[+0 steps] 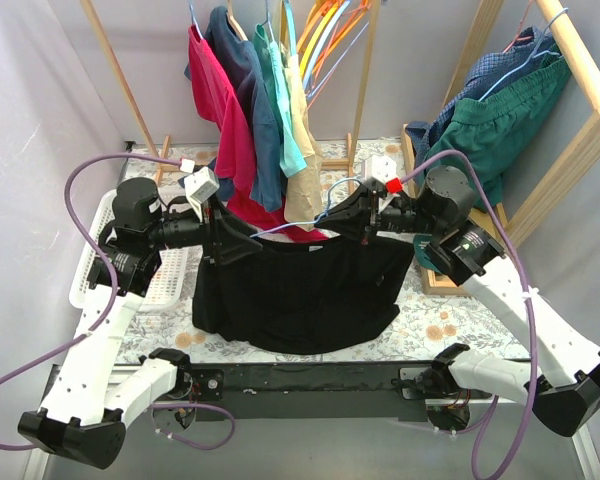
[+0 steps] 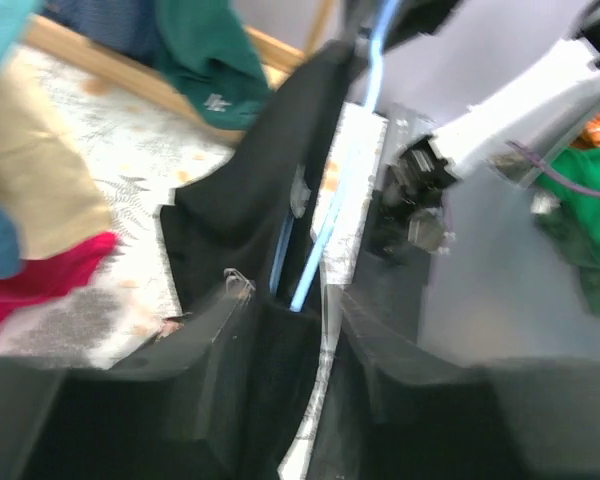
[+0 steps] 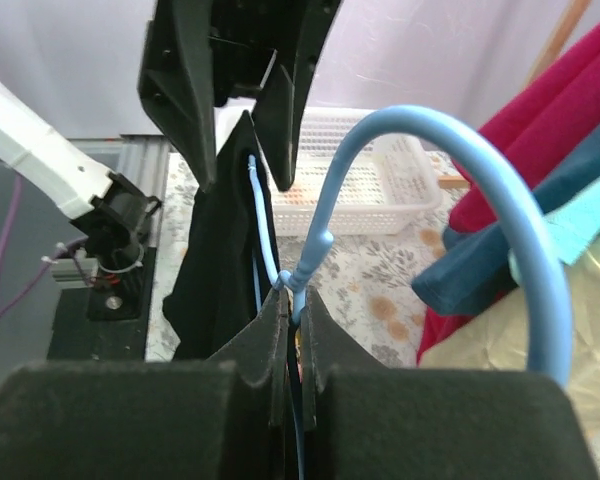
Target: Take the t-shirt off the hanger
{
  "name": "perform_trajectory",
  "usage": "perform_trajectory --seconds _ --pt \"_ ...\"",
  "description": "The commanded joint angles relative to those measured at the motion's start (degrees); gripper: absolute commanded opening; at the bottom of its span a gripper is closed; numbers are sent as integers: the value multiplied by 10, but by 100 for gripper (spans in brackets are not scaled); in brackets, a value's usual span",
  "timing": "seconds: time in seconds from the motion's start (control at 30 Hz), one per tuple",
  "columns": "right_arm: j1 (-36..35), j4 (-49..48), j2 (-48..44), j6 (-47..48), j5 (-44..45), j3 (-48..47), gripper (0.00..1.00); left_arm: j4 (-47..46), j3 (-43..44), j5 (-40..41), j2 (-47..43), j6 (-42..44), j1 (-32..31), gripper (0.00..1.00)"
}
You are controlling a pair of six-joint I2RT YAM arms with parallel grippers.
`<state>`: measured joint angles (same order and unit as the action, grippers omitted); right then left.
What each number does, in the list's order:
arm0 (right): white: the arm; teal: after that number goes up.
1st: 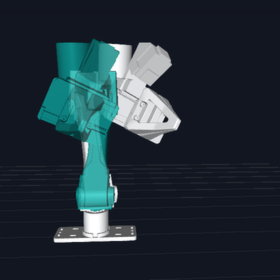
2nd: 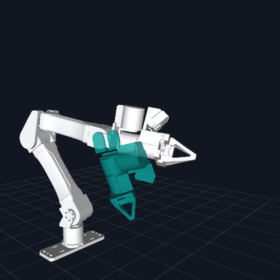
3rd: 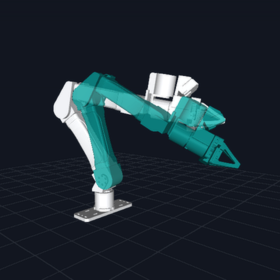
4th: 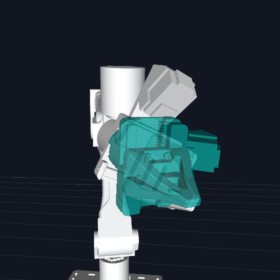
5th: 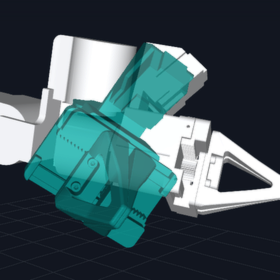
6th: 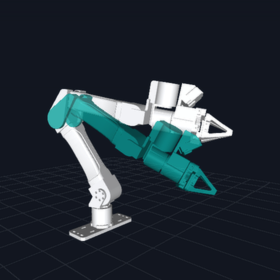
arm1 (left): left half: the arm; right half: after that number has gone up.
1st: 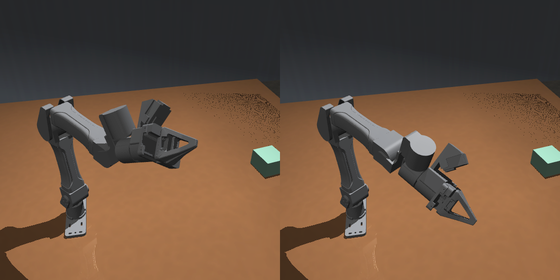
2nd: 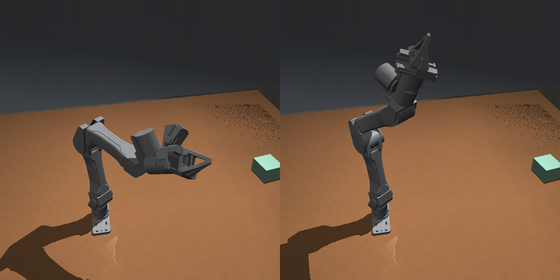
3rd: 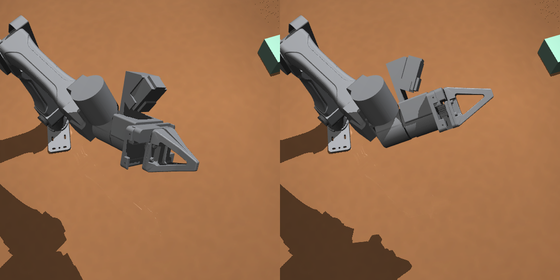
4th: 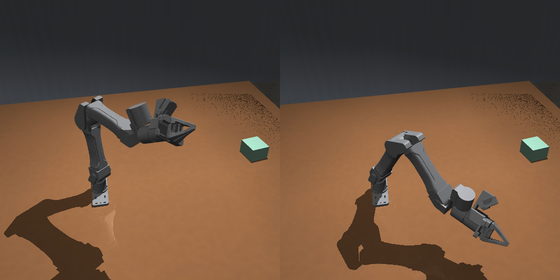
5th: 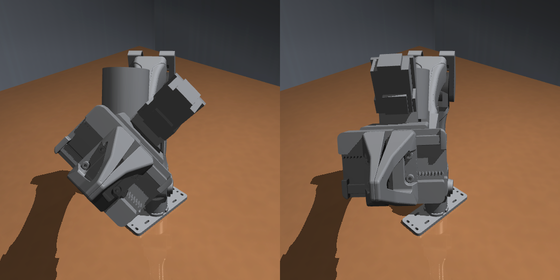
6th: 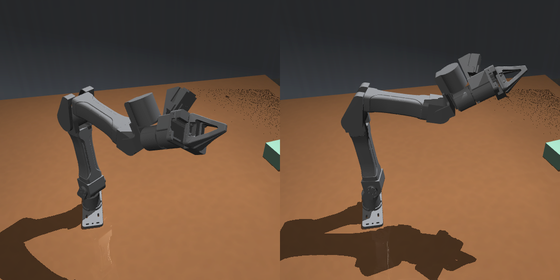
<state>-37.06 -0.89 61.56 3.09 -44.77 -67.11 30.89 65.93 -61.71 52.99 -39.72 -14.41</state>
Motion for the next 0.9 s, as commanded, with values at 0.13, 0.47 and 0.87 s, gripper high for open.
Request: perform_trajectory --seconds 0.13,0.47,0.87 --pt "-1 97 -52 100 118 -9 1 -27 3 222 -75 -33 -2 74" --pt "0 164 -108 135 203 -15 1 -5 -76 303 -90 -69 -2 78" --pt "0 140 -116 111 175 -21 1 -18 -150 283 -54 -96 -4 71"
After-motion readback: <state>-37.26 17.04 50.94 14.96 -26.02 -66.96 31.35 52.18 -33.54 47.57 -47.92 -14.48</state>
